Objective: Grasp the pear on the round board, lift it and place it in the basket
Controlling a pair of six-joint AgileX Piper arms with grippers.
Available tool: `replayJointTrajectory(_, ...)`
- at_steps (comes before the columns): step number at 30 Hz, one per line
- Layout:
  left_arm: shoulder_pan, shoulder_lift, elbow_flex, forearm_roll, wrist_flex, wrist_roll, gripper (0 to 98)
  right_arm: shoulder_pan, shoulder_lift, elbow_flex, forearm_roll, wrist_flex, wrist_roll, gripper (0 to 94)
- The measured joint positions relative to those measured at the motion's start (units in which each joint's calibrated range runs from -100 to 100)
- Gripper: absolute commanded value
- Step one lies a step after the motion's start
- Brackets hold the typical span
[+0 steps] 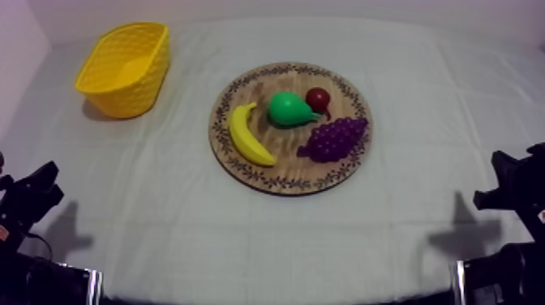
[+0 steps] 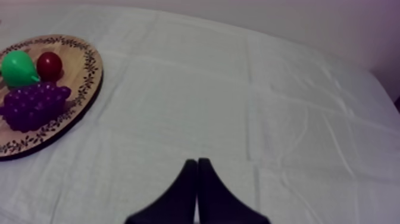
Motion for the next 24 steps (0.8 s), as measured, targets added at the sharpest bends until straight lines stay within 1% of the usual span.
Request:
replayJointTrajectory(21, 0.0, 0.0, 0.0, 0.0, 0.0, -0.09, 0.1, 0.0, 0.0, 0.0, 0.0, 0.0, 0.0, 0.3)
replayJointTrajectory(24, 0.0, 0.0, 0.0, 0.0, 0.0, -1.1, 0.1, 0.0, 0.0, 0.0, 0.0, 0.0, 0.0, 0.3)
